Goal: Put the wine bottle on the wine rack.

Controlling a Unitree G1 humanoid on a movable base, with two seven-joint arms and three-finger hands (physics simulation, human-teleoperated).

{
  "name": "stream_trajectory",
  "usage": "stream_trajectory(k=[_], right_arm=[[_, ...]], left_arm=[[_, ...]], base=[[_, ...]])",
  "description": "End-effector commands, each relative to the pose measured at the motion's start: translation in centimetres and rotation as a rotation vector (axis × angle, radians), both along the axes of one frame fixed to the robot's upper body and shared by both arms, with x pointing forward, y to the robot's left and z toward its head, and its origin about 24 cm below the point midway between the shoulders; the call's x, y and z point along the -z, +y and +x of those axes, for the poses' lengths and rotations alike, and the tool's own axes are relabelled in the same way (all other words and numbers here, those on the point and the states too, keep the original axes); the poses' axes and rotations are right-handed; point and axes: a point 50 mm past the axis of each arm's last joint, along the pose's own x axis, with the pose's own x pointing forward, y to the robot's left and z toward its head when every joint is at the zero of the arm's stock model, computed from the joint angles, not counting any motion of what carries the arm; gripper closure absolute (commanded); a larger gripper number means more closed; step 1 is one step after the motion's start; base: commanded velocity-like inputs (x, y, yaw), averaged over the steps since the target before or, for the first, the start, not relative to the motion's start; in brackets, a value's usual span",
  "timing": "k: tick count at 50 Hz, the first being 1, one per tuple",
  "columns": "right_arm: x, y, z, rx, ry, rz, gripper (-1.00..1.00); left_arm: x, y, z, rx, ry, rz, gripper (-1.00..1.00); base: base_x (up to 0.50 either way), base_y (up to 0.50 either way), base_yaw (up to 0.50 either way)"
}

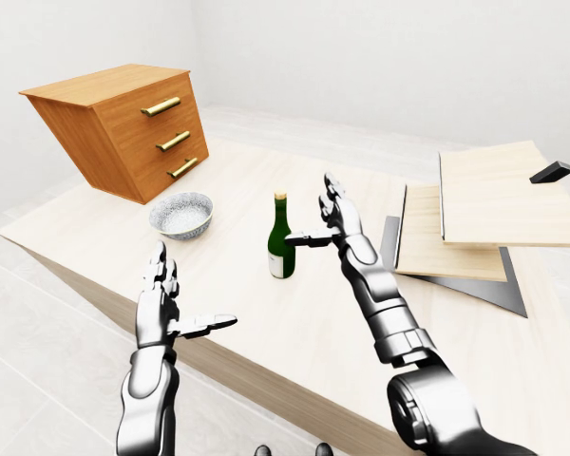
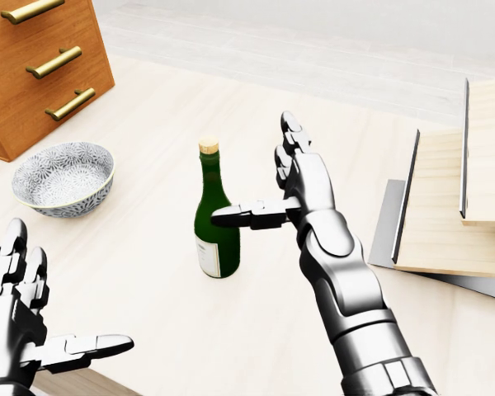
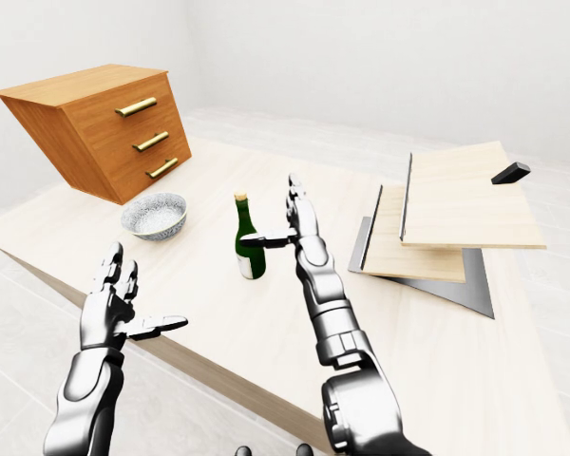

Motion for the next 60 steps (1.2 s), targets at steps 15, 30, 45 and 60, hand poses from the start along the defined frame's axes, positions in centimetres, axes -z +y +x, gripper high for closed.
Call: stream_trajectory(k=[15,30,45,60], right_arm=[[-0.1,1.3,1.7,-0.026,0.057,-0.042,-1.00],[-0.8,1.9,2.3,-0.055,0.076,-0.071,-1.00],[-1.8,3.1,3.0,-0.105,0.084,-0.101,-1.00],[-1.9,3.8,3.1,-0.124,0.091,-0.108,-1.00]], left_arm=[[-0.4,-0.2,0.0,0.003,-0.002,-0.001,-1.00],[-0.1,-0.1,0.2,0.005,-0.007,-0.011,-1.00],[-0.1,-0.2,0.2,0.004,-0.005,-0.012,-1.00],[0.1,-0.1,0.3,0.003,-0.002,-0.014,-1.00]], base=[[0.00,0.00,0.00],[0.00,0.00,0.00],[0.00,0.00,0.00],[0.00,0.00,0.00]])
